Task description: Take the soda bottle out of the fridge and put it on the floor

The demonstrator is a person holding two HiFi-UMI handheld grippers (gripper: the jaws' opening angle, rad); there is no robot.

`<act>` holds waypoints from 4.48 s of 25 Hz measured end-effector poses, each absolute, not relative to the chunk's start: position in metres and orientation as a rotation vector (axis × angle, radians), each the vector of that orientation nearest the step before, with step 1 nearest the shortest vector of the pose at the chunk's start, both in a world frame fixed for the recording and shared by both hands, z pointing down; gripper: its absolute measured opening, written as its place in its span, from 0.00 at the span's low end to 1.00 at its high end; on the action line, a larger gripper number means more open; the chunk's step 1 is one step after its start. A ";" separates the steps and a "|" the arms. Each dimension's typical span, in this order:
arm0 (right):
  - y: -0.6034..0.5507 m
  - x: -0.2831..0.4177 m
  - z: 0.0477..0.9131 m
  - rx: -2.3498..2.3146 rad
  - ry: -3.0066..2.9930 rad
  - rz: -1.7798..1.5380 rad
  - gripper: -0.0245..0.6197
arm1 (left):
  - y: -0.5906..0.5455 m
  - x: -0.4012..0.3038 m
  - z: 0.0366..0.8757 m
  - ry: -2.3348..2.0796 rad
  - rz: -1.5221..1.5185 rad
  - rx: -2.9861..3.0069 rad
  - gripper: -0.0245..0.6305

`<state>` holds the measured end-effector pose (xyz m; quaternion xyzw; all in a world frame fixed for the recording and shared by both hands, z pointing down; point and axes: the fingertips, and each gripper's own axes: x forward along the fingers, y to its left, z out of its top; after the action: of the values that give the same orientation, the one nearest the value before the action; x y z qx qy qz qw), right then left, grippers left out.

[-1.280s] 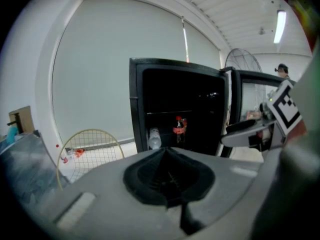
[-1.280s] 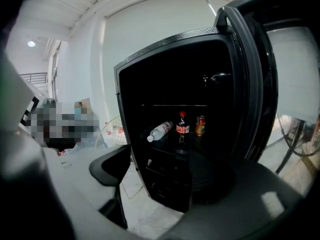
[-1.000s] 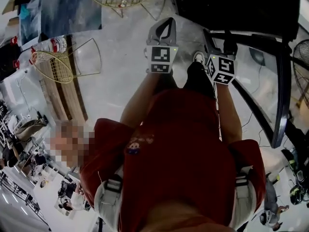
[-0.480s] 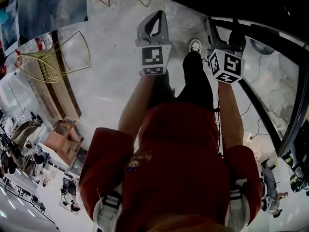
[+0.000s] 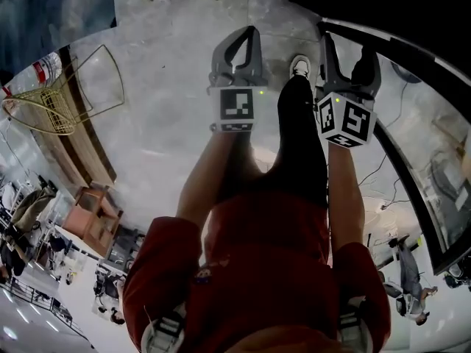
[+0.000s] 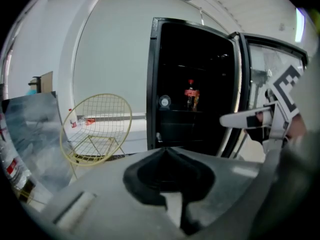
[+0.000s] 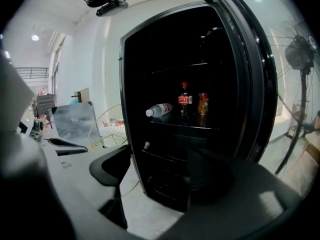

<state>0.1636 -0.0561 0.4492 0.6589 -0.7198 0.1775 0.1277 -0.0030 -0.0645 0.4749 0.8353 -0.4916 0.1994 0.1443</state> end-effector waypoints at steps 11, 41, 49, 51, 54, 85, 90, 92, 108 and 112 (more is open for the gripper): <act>-0.059 0.160 0.516 1.939 -2.074 0.584 0.58 | -0.071 0.005 0.531 -1.397 0.562 2.427 0.04; -0.175 0.206 0.427 2.022 -2.184 0.265 0.58 | -0.099 0.042 0.494 -1.392 0.528 2.472 0.04; -0.229 0.231 0.393 2.080 -2.189 0.198 0.58 | -0.122 0.069 0.478 -1.343 0.576 2.507 0.04; -0.243 0.237 0.389 2.089 -2.182 0.194 0.58 | -0.130 0.075 0.474 -1.334 0.584 2.526 0.04; -0.262 0.245 0.386 2.100 -2.163 0.180 0.58 | -0.139 0.082 0.468 -1.335 0.564 2.529 0.04; -0.335 0.269 0.406 2.062 -2.094 0.301 0.57 | -0.153 0.091 0.464 -1.298 0.570 2.517 0.04; -0.335 0.269 0.405 2.065 -2.107 0.298 0.52 | -0.153 0.091 0.465 -1.298 0.567 2.521 0.04; -0.335 0.269 0.405 2.064 -2.109 0.297 0.52 | -0.153 0.090 0.465 -1.301 0.566 2.519 0.04; -0.321 0.265 0.403 2.069 -2.107 0.303 0.52 | -0.151 0.077 0.470 -1.330 0.561 2.463 0.04; -0.310 0.257 0.402 2.072 -2.147 0.278 0.52 | -0.151 0.070 0.472 -1.347 0.550 2.437 0.04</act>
<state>0.2572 -0.3099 0.4020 0.6898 -0.7144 0.0924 0.0725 0.0701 -0.1507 0.4720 0.8488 -0.4691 0.1915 0.1511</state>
